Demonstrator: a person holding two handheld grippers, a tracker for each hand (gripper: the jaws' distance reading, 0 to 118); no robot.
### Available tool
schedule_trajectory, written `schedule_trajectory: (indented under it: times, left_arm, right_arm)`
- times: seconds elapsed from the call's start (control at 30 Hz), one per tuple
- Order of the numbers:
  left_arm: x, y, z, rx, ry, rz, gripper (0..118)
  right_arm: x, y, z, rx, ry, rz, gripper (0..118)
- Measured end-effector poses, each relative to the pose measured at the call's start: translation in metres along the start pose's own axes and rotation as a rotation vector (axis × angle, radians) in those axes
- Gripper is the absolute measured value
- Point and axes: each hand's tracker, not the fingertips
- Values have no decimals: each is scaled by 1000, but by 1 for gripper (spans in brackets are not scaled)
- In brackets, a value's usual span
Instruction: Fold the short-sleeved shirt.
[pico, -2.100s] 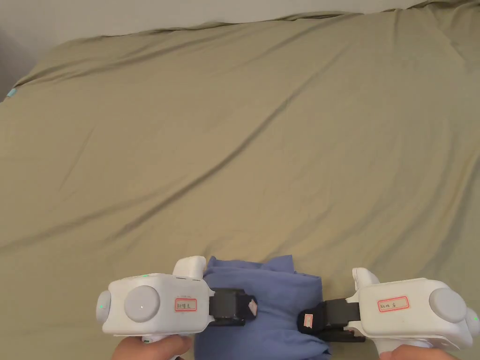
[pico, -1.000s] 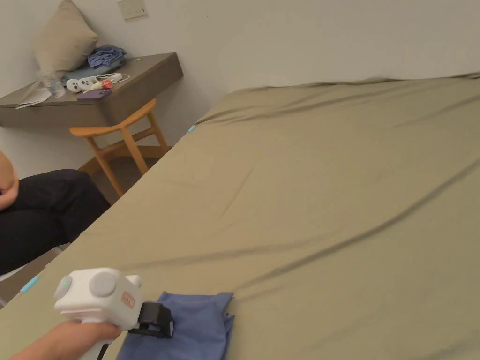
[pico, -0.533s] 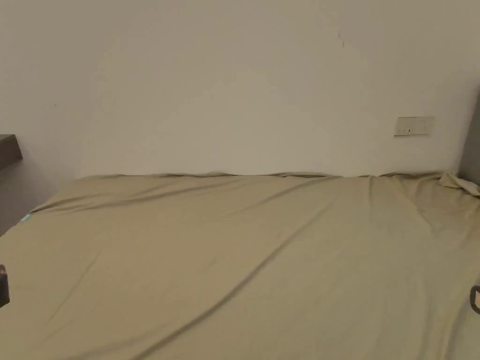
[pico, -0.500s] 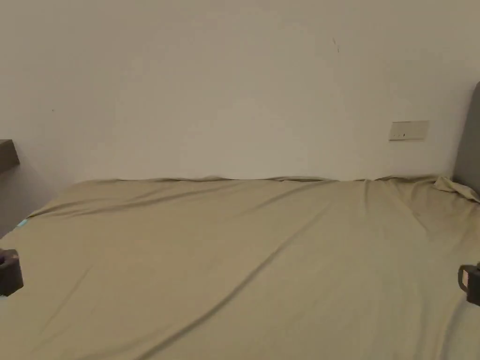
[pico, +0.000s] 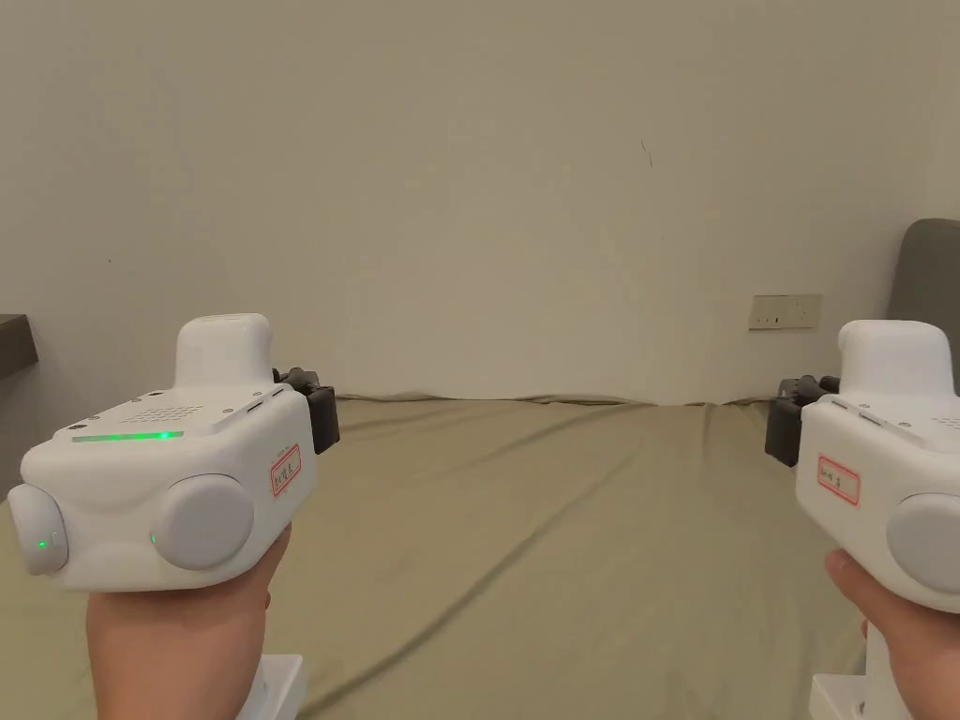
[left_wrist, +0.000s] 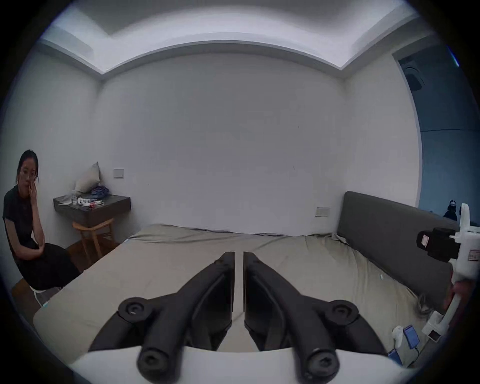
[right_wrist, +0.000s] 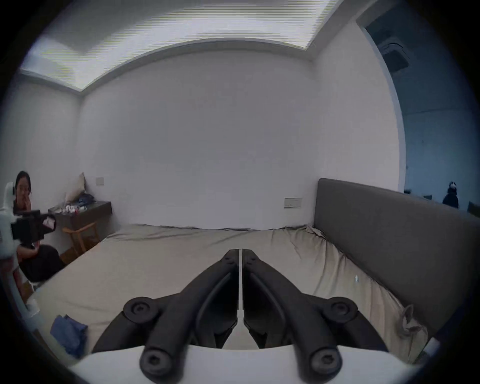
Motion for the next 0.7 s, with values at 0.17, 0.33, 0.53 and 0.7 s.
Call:
schedule_trajectory:
  times: [0.17,0.33,0.53,0.7]
  left_arm:
    - [-3,5,4,4,9,8,5]
    - [0,8,6,13,23,-3,5]
    - [5,9,7,12,-3,-4,5]
    - [1,8,8,11,-12,27,6]
  right_arm:
    - [3,5,3,14,-25,1,5]
    - [-5,6,2,9,-10,16,6]
    - [-9,6,2,11,6,39,11]
    - [-9,5,2,17,5,37,27]
